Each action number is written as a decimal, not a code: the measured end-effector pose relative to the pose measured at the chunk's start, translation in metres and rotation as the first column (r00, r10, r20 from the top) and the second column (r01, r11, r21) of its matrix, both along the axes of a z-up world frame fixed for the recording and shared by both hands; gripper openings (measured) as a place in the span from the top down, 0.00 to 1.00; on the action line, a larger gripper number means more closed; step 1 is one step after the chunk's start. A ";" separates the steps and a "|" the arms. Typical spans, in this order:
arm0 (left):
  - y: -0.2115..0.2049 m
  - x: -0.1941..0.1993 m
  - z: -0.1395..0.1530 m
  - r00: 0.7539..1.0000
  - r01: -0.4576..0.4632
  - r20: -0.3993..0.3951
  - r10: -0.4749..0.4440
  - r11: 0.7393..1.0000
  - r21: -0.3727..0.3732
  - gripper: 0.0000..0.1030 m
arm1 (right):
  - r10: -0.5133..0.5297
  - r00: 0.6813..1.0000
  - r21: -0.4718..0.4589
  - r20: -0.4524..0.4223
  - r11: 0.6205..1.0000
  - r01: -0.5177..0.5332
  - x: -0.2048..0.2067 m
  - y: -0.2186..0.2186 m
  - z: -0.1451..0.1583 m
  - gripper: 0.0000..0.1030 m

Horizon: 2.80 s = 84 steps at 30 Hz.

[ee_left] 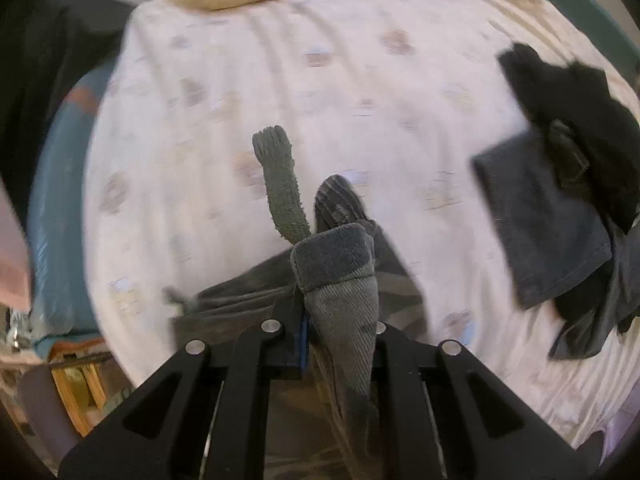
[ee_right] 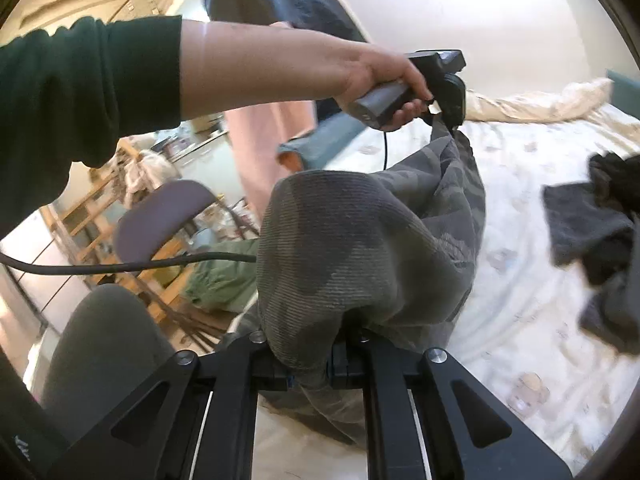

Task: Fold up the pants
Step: 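Lift the hem with the right gripper while the left gripper grasps the other hem, then lay the camouflage pants lengthwise on the duvet with both grippers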

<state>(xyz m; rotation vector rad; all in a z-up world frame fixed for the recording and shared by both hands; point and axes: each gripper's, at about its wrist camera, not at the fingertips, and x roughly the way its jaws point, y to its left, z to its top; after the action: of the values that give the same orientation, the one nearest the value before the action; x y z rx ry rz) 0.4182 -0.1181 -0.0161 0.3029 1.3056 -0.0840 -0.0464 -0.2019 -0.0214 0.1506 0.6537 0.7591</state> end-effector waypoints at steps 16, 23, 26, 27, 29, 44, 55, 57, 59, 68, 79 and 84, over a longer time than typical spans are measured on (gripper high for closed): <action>0.201 -0.031 -0.120 0.984 -0.172 -0.078 0.163 0.976 -0.134 0.91 | 0.271 0.931 -0.189 -0.245 0.928 -0.320 0.028 0.157 -0.084 0.89; 0.227 -0.056 -0.082 0.971 -0.231 -0.005 0.239 0.935 -0.267 0.35 | 0.224 0.947 -0.222 -0.231 0.935 -0.275 0.027 0.166 -0.078 0.89; 0.246 -0.102 -0.040 0.959 -0.244 0.045 0.281 0.895 -0.373 0.29 | 0.211 0.957 -0.257 -0.197 0.931 -0.259 0.023 0.175 -0.071 0.88; 0.252 -0.121 -0.025 0.957 -0.235 0.068 0.282 0.890 -0.390 0.29 | 0.214 0.960 -0.273 -0.182 0.927 -0.258 0.020 0.180 -0.069 0.87; 0.270 -0.167 0.003 0.952 -0.218 0.110 0.285 0.887 -0.408 0.28 | 0.236 0.960 -0.317 -0.152 0.908 -0.274 0.013 0.196 -0.074 0.86; 0.363 -0.387 0.029 0.835 -0.406 0.204 0.511 0.823 -0.397 0.18 | 0.437 0.887 -0.223 -0.148 0.859 -0.461 -0.063 0.211 -0.074 0.33; 0.334 -0.436 -0.050 0.784 -0.511 0.154 0.602 0.765 -0.391 0.18 | 0.105 0.865 -0.226 -0.490 0.943 -0.243 0.058 0.233 -0.151 0.74; 0.339 -0.436 -0.056 0.781 -0.523 0.131 0.611 0.754 -0.397 0.17 | 0.117 0.891 -0.340 -0.440 0.896 -0.286 0.043 0.255 -0.164 0.74; 0.343 -0.435 -0.065 0.770 -0.551 0.096 0.630 0.734 -0.396 0.17 | 0.085 0.887 -0.294 -0.454 0.925 -0.239 0.046 0.250 -0.168 0.73; 0.309 -0.425 -0.102 0.830 -0.514 -0.080 0.552 0.703 -0.491 0.18 | 0.089 0.885 0.157 -0.458 0.987 -0.018 0.021 0.083 -0.083 0.25; 0.254 -0.413 -0.158 0.880 -0.474 -0.257 0.399 0.757 -0.450 0.18 | -0.146 0.550 0.068 -0.822 0.934 0.350 0.020 -0.044 -0.198 0.25; 0.255 -0.417 -0.157 0.882 -0.472 -0.274 0.384 0.730 -0.495 0.29 | 0.026 0.557 0.134 -0.830 0.979 0.154 0.012 0.003 -0.200 0.24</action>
<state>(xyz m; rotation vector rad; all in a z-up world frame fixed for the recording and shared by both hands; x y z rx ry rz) 0.0013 0.1374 -0.1734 -0.5209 1.4143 -0.0862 -0.0347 -0.1987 -0.2211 0.7550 1.4847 0.6489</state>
